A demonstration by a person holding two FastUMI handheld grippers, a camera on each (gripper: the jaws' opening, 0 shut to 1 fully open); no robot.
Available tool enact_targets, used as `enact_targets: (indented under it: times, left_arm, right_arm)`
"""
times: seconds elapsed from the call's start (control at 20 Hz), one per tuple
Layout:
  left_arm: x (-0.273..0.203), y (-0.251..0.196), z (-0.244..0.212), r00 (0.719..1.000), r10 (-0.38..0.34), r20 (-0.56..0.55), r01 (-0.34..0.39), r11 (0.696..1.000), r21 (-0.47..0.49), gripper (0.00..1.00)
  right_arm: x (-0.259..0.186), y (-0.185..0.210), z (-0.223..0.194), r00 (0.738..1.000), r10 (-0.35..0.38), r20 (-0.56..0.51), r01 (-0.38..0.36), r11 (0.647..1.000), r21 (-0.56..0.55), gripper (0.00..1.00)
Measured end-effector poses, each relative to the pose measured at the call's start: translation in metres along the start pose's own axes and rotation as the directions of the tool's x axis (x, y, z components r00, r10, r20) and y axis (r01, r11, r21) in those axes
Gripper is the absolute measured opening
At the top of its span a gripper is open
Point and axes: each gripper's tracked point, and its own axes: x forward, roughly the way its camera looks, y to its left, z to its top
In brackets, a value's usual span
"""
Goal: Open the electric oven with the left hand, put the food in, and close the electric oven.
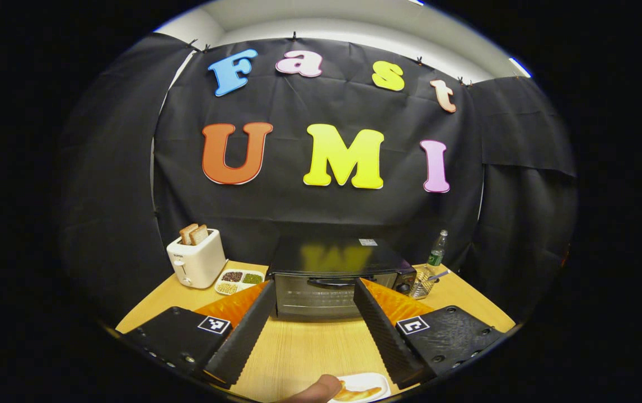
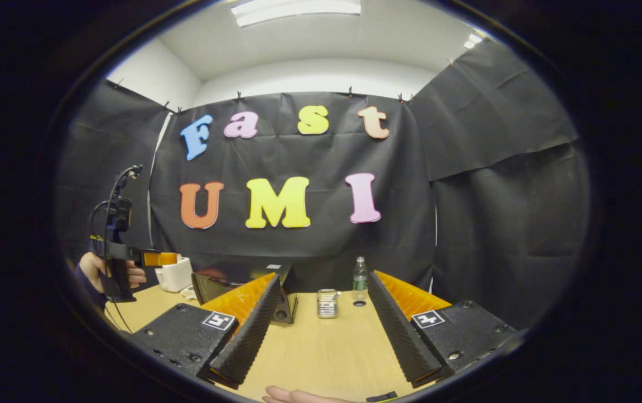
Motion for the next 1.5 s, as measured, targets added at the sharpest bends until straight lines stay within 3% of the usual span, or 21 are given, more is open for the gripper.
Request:
enact_targets:
  times: [0.45,0.55,0.8,0.95,1.2,1.5]
  left_arm:
    - [0.114,-0.025,-0.023,0.997,-0.047,-0.064,0.044,0.997,-0.057,0.93]
    - [0.130,-0.037,-0.030,0.994,-0.074,-0.078,0.071,0.997,-0.044,0.92]
    - [0.156,-0.056,-0.055,0.988,-0.060,-0.146,0.062,0.998,0.011,0.93]
    - [0.160,-0.051,-0.063,0.984,0.006,-0.176,0.011,0.996,0.094,0.95]
    - [0.145,-0.051,-0.073,0.982,0.010,-0.190,-0.002,0.999,0.044,0.98]
    - [0.099,-0.057,-0.094,0.979,0.047,-0.200,-0.038,0.998,0.052,0.98]
  right_arm:
    - [0.024,-0.016,-0.029,0.998,-0.006,-0.055,0.006,1.000,0.001,1.00]
    - [0.027,-0.018,-0.034,0.998,-0.013,-0.064,0.013,1.000,-0.001,1.00]
    - [0.030,-0.028,-0.039,0.997,-0.037,-0.064,0.037,0.999,-0.002,1.00]
    - [0.029,-0.029,-0.040,0.997,-0.050,-0.061,0.050,0.999,-0.001,1.00]
    - [0.023,-0.031,-0.037,0.997,-0.057,-0.043,0.057,0.998,0.010,1.00]
    - [-0.004,-0.012,-0.037,0.998,-0.011,-0.054,0.012,1.000,0.016,1.00]
